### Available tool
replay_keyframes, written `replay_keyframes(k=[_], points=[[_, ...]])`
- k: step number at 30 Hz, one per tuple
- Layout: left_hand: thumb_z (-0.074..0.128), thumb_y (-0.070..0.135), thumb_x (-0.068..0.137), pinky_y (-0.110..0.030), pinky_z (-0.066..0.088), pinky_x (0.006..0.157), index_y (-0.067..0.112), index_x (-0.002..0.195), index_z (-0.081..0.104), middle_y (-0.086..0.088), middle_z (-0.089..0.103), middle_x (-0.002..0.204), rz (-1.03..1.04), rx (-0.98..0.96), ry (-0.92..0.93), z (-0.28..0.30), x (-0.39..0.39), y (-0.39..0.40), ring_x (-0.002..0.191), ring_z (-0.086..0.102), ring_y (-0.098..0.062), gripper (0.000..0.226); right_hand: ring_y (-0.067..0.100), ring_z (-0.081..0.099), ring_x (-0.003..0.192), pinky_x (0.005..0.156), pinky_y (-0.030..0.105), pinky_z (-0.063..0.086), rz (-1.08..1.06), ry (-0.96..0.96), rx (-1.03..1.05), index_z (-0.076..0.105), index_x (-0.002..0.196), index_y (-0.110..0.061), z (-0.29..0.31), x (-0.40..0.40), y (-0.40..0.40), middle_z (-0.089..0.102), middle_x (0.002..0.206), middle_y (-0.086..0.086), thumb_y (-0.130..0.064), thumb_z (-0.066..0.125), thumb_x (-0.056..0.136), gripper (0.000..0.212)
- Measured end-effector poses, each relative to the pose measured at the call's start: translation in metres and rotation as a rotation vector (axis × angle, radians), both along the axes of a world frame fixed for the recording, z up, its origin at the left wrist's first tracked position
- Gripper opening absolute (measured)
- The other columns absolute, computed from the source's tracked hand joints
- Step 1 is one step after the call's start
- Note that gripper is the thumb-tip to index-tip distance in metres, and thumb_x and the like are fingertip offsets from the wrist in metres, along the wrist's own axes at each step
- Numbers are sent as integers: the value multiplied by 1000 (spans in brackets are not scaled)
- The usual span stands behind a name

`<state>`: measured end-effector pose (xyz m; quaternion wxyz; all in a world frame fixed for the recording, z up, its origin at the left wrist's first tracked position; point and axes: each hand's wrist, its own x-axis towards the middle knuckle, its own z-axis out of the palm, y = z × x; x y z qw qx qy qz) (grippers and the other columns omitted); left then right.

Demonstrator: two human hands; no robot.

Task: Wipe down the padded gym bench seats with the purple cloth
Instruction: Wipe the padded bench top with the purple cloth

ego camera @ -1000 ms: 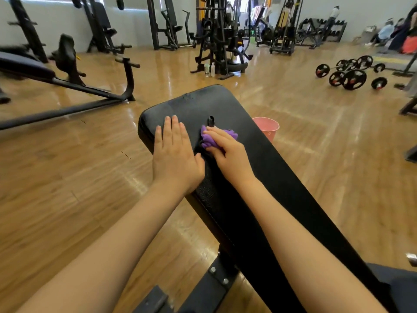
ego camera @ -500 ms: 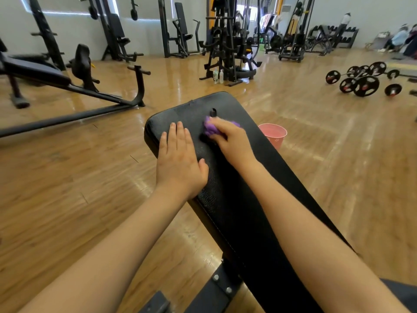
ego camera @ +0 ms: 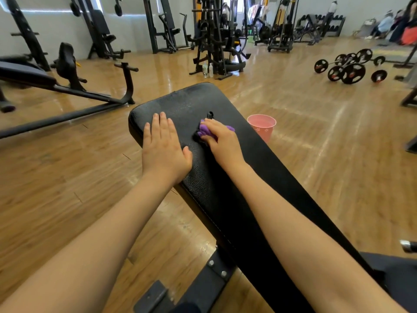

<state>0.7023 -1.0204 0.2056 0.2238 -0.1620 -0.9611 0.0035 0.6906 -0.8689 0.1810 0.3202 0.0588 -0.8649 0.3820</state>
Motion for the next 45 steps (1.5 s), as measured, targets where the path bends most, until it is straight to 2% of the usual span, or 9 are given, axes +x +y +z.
replay_keyframes(k=[7, 11, 13, 17, 22, 32, 35, 40, 45], points=[[35, 40, 96, -44, -3, 118, -4, 150, 2, -21, -3, 159, 78, -36, -77, 5, 10, 6, 147, -6, -32, 76, -4, 45, 117, 99, 2, 29, -151, -84, -196, 62, 119, -8, -79, 123, 39, 55, 121, -9, 3, 63, 84, 37], [36, 43, 97, -44, -4, 118, -3, 149, -2, -22, -9, 158, 38, -48, -187, -14, 42, 29, 146, -10, -35, 79, 3, 50, 116, 94, -2, 29, -345, -194, -247, 64, 118, -10, -120, 191, 57, 57, 118, -11, -1, 65, 84, 35], [35, 45, 98, -43, -5, 118, -2, 150, -3, -21, -10, 158, -56, -55, -227, -28, 62, 41, 146, -11, -34, 80, 7, 55, 110, 92, 1, 34, -388, -221, -232, 66, 114, -9, -121, 196, 60, 60, 113, -10, -3, 64, 85, 29], [32, 43, 99, -42, -6, 117, -2, 150, -2, -22, -9, 158, -177, -105, -225, -57, 93, 63, 146, -10, -34, 76, 15, 60, 91, 86, 27, 47, -382, -207, -209, 65, 96, -2, -100, 161, 44, 65, 94, 4, -8, 62, 88, 11], [32, 39, 96, -43, -2, 118, -3, 150, 5, -21, 0, 159, -219, -134, -150, -72, 100, 70, 147, -3, -33, 74, 15, 47, 125, 104, 23, 35, -357, -226, -263, 60, 121, -8, -103, 163, 37, 58, 127, 4, -8, 57, 91, 30], [28, 37, 99, -43, 0, 118, -5, 149, -1, -24, -6, 158, -202, -177, -165, -81, 107, 79, 147, -7, -36, 71, 16, 54, 117, 92, 15, 36, -816, -472, -679, 56, 126, -3, -212, 354, 108, 60, 124, 7, 1, 56, 90, 36], [26, 38, 99, -43, -1, 118, -5, 149, -2, -24, -7, 158, -295, -205, -180, -93, 121, 88, 146, -8, -36, 72, 17, 52, 117, 94, 19, 33, -904, -483, -674, 56, 126, -1, -213, 357, 112, 60, 125, 11, -3, 56, 91, 35], [39, 39, 94, -44, 5, 118, -6, 149, 15, -25, 10, 157, -346, -181, -134, -103, 124, 90, 146, 5, -37, 75, 3, 55, 104, 90, 8, 41, -648, -344, -602, 59, 125, -9, -170, 273, 81, 62, 119, 1, -10, 59, 90, 35], [60, 32, 83, -48, 17, 115, -10, 140, 35, -30, 29, 149, -352, -164, -118, -109, 119, 92, 141, 24, -42, 76, 10, 40, 130, 104, 14, 25, -477, -362, -354, 49, 135, -13, -154, 234, 70, 51, 136, -2, -14, 57, 92, 44]])
